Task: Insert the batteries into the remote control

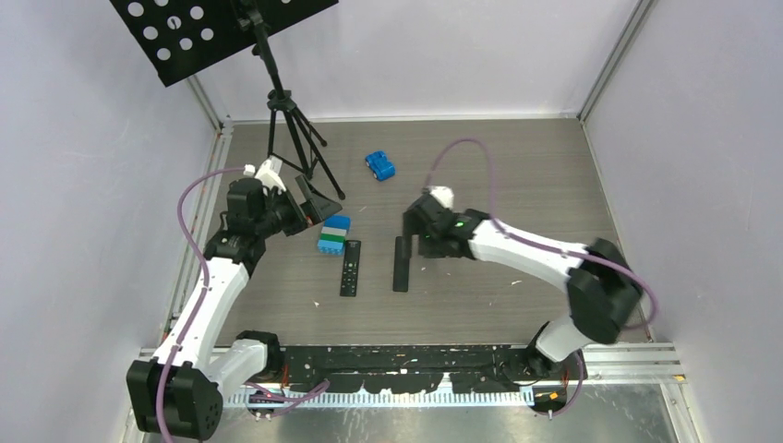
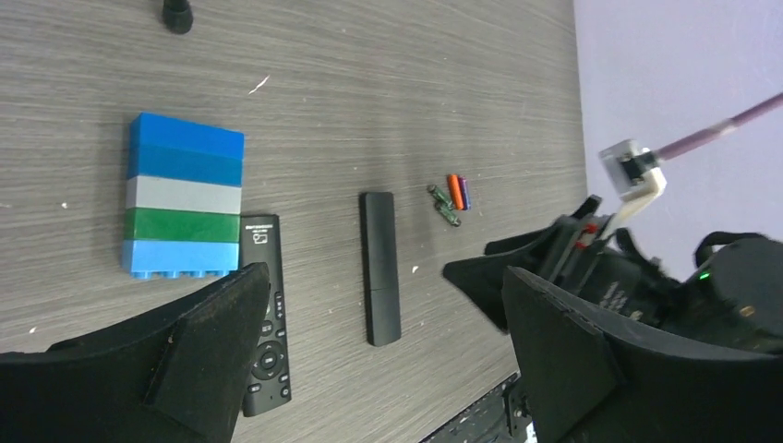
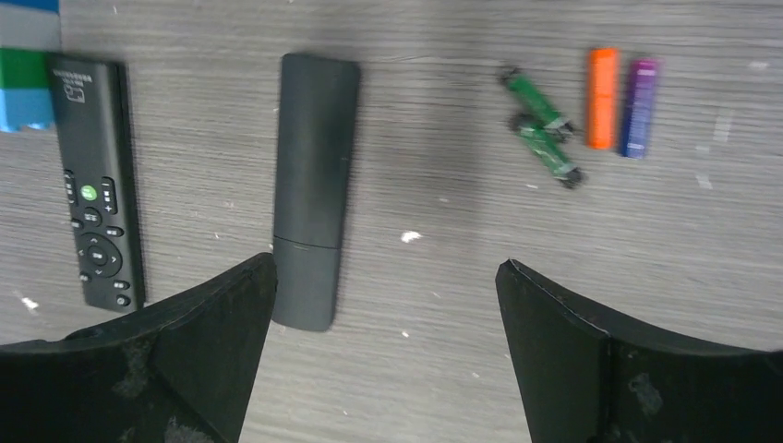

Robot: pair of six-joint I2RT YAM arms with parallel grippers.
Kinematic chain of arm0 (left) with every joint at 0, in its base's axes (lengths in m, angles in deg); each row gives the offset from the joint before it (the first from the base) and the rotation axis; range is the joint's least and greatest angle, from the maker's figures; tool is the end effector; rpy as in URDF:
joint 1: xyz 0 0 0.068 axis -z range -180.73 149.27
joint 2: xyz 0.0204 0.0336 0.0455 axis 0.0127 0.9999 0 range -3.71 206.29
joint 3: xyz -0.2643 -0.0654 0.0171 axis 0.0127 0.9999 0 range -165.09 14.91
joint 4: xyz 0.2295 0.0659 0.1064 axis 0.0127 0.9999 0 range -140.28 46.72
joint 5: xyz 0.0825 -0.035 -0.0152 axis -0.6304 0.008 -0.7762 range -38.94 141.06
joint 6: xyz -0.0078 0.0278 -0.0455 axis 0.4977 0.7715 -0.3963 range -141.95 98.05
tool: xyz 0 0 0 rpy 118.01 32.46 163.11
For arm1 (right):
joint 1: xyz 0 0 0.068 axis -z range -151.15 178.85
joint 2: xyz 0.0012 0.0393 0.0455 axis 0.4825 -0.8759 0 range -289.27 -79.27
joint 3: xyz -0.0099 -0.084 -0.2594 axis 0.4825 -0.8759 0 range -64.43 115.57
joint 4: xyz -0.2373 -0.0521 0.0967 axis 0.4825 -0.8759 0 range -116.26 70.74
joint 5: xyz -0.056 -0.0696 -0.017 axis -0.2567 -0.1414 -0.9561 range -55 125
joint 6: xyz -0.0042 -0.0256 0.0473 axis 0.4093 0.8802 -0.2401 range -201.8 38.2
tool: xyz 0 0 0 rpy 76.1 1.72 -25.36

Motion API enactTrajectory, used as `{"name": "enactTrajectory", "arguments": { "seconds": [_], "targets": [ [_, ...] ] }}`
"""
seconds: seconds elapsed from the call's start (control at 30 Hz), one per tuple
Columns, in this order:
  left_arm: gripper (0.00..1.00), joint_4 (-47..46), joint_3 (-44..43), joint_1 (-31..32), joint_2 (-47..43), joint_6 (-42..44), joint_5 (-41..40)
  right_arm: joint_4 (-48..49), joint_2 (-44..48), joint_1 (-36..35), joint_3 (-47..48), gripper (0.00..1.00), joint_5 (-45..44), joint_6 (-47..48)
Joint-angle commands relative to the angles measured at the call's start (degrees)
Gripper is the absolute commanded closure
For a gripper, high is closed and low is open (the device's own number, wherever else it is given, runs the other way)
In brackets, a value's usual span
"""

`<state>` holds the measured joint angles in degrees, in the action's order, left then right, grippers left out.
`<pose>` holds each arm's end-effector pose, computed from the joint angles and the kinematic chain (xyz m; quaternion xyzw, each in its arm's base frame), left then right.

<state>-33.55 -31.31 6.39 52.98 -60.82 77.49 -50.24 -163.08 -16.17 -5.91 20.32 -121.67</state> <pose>0.2173 -0.0431 0.3002 -0.1128 0.8319 -0.3778 0.3906 0.2177 0.2051 0.2353 -0.0056 0.9499 0.1040 0.2948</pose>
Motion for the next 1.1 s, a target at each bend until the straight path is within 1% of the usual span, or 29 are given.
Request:
{"name": "enactTrajectory", "arguments": {
  "seconds": [0.0,0.07,0.2,0.3,0.5,0.67,0.73,0.83,0.87,0.9,0.93,1.07],
  "targets": [
    [0.01,-3.5,2.2,0.1,-2.0,-0.4,-2.0,-0.1,-10.0,-6.4,9.0,0.08,-8.1,-3.0],
    [0.01,-3.1,3.3,0.1,-3.3,-0.5,-2.5,-1.5,-14.1,-8.0,12.0,0.09,-9.3,-3.7],
    [0.01,-0.7,4.6,0.1,-5.6,1.2,-4.7,-2.3,-19.7,-9.6,15.7,0.12,-8.8,-4.3],
    [0.01,1.1,5.1,0.1,-6.6,2.0,-7.2,-3.5,-23.3,-10.2,17.8,0.16,-8.3,-4.9],
    [0.01,2.0,5.6,0.1,-6.8,1.6,-8.4,-5.5,-26.5,-10.3,18.8,0.30,-7.0,-6.5],
    [0.02,2.7,5.9,0.1,-7.0,1.0,-8.0,-5.9,-26.9,-10.3,17.7,0.36,-7.1,-8.1],
    [0.02,2.8,5.9,0.1,-7.2,0.9,-7.2,-5.3,-27.0,-10.2,17.1,0.43,-6.7,-8.5],
    [0.01,3.3,6.0,0.1,-7.4,0.6,-5.4,-3.9,-26.6,-10.1,16.1,0.62,-5.8,-8.5],
    [0.01,3.6,6.0,0.1,-7.3,0.4,-4.5,-3.4,-26.2,-10.0,15.8,0.66,-5.6,-8.4],
    [0.01,3.8,6.2,0.2,-7.3,0.1,-3.4,-2.9,-25.5,-10.0,15.3,0.73,-5.7,-8.1],
    [0.01,3.8,6.3,0.1,-7.3,-0.3,-2.0,-2.4,-24.5,-10.0,14.9,0.77,-6.0,-7.8],
    [0.02,3.3,7.4,0.1,-7.2,-2.0,4.0,2.3,-17.9,-10.0,11.0,0.81,-7.0,-4.8]
  ]
}}
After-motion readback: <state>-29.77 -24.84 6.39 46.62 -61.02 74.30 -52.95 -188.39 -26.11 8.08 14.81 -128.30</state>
